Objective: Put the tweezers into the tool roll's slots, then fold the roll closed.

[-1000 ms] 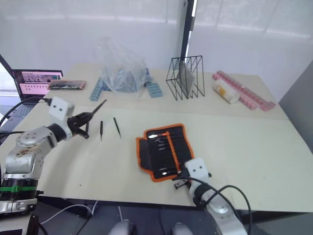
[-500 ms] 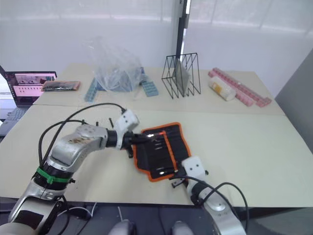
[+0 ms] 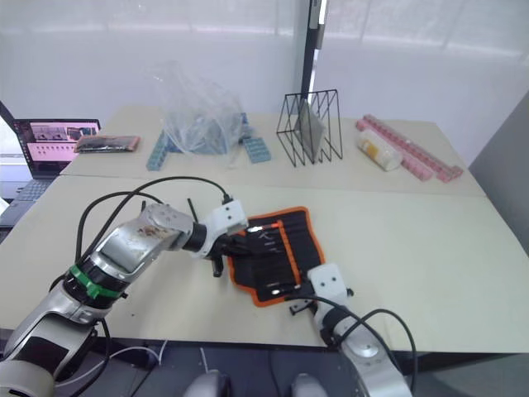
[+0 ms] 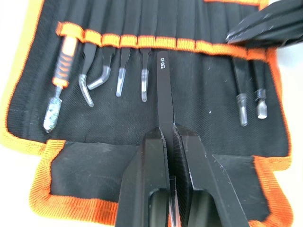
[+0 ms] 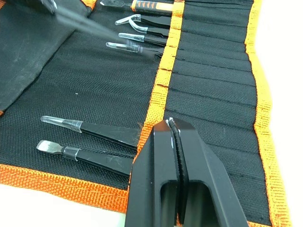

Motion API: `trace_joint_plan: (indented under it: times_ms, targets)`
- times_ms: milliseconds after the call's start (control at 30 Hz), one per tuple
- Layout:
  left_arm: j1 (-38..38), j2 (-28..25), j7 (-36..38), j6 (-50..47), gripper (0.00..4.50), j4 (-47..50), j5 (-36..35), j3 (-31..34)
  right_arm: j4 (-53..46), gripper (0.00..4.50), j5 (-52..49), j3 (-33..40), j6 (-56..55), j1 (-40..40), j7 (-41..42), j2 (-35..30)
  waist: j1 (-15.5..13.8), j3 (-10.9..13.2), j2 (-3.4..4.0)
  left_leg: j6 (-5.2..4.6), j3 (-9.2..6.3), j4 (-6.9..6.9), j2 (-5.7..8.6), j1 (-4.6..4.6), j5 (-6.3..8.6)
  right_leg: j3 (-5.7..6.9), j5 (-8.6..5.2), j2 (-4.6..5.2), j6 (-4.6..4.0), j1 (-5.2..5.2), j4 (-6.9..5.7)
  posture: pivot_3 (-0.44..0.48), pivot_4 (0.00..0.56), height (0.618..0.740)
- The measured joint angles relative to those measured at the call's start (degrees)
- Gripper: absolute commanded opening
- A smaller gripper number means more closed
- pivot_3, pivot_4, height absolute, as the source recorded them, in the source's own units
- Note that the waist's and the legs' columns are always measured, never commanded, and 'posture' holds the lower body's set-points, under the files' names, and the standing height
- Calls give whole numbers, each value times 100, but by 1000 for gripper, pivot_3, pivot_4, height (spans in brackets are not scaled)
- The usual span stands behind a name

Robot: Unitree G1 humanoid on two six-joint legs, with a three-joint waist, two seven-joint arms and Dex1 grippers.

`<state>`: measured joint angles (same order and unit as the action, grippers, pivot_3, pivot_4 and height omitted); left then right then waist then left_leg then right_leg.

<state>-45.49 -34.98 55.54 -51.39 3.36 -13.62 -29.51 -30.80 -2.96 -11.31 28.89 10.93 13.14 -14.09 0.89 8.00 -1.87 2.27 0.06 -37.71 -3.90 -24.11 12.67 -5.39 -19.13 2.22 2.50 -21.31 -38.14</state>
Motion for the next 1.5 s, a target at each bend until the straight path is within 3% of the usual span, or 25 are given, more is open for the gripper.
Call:
trace_joint_plan:
  times_ms: [800, 1500]
  targets:
    - [-295, 955, 154, 573, 9, -1024, 773, -207, -131, 0, 125, -11, 61, 117, -132, 4, -62, -1, 0, -1, -5, -11, 5, -6, -1, 0, 0, 1, 1, 7, -1, 0, 150, 708]
    - [-415, 851, 663, 1091, 9, -1146, 1191, -282, -128, 0, 165, -62, 58, 106, -115, 9, -22, -1, 0, -2, -9, -11, 4, -6, -1, 2, 0, -1, 1, 6, -10, 0, 150, 708]
